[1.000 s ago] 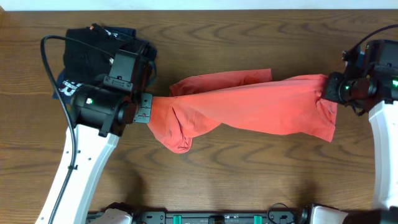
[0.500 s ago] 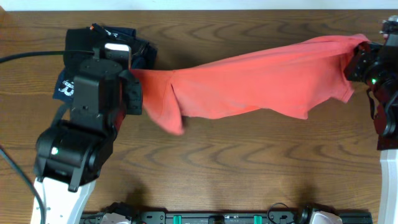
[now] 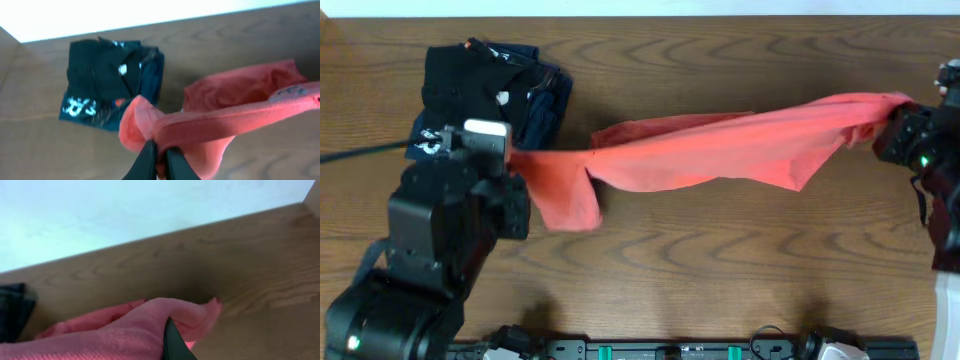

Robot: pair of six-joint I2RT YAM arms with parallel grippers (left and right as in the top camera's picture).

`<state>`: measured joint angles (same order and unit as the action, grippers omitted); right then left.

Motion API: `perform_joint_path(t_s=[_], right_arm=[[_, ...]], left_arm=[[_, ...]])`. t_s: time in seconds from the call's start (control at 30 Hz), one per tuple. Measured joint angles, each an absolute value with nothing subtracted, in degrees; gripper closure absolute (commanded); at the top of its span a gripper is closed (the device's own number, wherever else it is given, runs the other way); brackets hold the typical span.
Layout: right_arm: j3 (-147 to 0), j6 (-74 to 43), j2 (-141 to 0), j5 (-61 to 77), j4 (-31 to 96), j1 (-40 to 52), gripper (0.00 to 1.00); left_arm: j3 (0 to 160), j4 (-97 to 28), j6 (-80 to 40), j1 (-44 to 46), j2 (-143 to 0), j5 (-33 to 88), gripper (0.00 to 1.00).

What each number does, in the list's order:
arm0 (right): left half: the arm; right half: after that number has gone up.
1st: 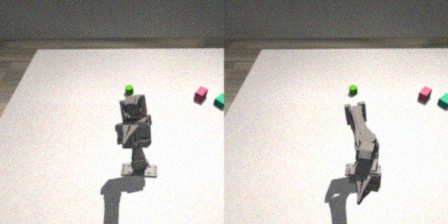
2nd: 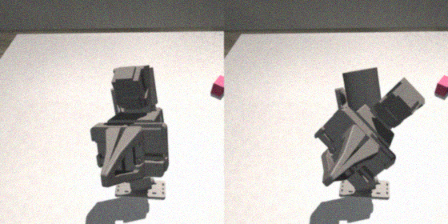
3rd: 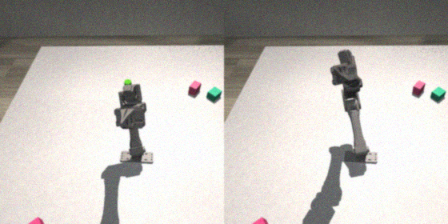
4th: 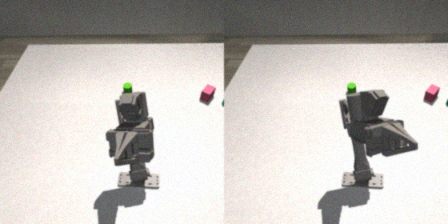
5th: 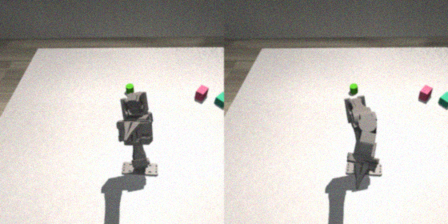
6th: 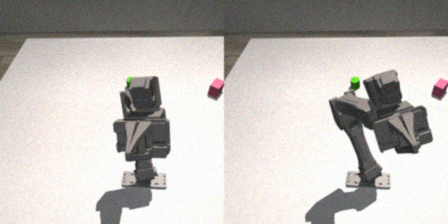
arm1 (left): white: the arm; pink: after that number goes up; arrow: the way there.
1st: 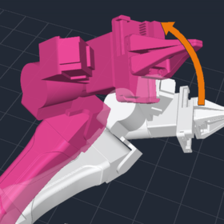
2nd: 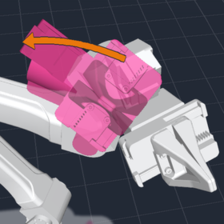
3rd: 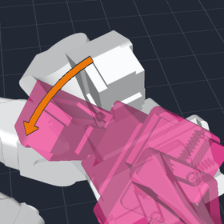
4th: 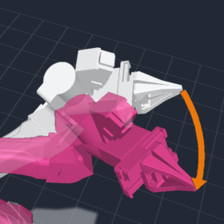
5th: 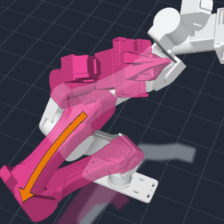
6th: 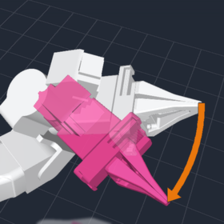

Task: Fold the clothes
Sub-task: 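Lift and stretch the t-shirt between both grippers, pulling right outward, then lower the stretched red t-shirt onto the table with both grippers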

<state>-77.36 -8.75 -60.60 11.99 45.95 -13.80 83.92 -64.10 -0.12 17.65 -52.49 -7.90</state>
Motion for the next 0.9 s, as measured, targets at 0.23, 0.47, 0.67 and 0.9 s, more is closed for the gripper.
perform_joint_path(t_s=[0.23,0.47,0.67,0.9], right_arm=[[-77.5,-13.5,-48.9,9.6,46.0,-13.8,0.99],[-78.0,-15.1,-49.4,8.5,49.4,-13.8,0.99],[-78.0,-15.5,-58.0,9.6,53.9,-13.8,0.99],[-77.9,-15.9,-70.5,10.3,63.3,-13.8,0.99]], left_arm=[[83.9,-65.3,-0.1,17.6,-46.7,-7.4,0.94],[83.9,-64.1,-0.1,17.6,-46.6,-6.1,0.94],[83.9,-64.1,-0.1,17.6,-53.8,-5.0,0.94],[84.0,-70.9,-0.3,17.6,-67.2,-4.2,0.94]])
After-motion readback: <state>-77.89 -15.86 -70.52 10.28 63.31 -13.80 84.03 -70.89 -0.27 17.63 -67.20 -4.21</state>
